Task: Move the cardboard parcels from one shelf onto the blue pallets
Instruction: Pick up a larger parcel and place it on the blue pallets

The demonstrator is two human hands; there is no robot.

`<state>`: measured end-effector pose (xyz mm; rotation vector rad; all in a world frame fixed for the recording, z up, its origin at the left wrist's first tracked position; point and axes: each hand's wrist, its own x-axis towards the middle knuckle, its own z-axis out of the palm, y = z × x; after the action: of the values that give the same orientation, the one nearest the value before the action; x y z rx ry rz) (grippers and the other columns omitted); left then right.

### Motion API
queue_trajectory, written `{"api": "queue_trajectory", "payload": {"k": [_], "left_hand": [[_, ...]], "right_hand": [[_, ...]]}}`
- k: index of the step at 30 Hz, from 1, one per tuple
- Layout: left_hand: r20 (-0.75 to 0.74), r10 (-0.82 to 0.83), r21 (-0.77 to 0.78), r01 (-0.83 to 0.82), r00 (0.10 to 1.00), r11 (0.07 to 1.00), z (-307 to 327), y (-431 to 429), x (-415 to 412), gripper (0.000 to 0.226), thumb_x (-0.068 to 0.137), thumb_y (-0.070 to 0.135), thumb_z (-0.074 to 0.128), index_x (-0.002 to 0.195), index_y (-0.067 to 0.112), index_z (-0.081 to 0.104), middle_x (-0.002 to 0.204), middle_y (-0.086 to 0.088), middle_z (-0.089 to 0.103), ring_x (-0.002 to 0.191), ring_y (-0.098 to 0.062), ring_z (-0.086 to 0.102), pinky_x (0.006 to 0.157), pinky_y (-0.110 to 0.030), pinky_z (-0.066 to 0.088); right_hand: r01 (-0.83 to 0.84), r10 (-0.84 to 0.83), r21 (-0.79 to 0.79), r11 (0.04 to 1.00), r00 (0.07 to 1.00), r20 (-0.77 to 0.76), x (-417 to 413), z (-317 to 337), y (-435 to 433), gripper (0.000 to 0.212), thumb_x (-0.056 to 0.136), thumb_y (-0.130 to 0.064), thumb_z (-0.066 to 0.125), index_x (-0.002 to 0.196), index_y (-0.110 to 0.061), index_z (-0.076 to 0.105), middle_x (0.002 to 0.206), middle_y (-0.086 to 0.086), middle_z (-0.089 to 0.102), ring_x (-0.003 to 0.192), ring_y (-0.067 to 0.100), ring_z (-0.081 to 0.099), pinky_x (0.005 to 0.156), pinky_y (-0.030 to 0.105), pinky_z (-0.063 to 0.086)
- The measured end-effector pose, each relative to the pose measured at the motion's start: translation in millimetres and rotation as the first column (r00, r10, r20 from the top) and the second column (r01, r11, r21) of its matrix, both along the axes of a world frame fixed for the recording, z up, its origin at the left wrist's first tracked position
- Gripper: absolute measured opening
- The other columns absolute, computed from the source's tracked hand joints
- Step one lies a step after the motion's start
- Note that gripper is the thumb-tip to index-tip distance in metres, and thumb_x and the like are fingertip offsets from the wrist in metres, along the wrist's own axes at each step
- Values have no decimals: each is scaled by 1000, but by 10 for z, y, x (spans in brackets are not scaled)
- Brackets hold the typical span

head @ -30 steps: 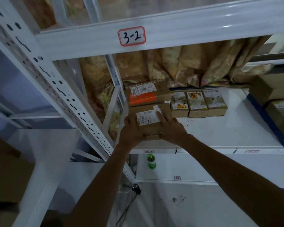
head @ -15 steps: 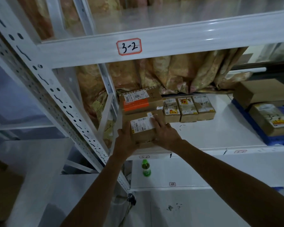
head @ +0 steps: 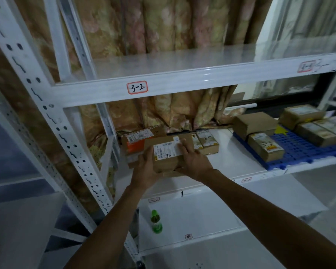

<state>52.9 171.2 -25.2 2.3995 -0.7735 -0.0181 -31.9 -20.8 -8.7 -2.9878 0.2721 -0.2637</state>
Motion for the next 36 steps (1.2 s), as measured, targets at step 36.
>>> {"api": "queue_trajectory", "payload": {"k": [36], "left_hand": [[29, -325, -43, 326, 945, 945, 429, -4095, -2622, 114, 76, 40, 84, 159, 28, 7, 156, -10, 22, 138, -32, 38, 105, -42, 46]], "right_hand": [[332, -332, 12, 943, 941, 65, -3308, 582, -3631, 100, 86, -59, 65, 156, -24, 3, 165, 3, -4, 134, 39, 41, 99, 52, 46]]}}
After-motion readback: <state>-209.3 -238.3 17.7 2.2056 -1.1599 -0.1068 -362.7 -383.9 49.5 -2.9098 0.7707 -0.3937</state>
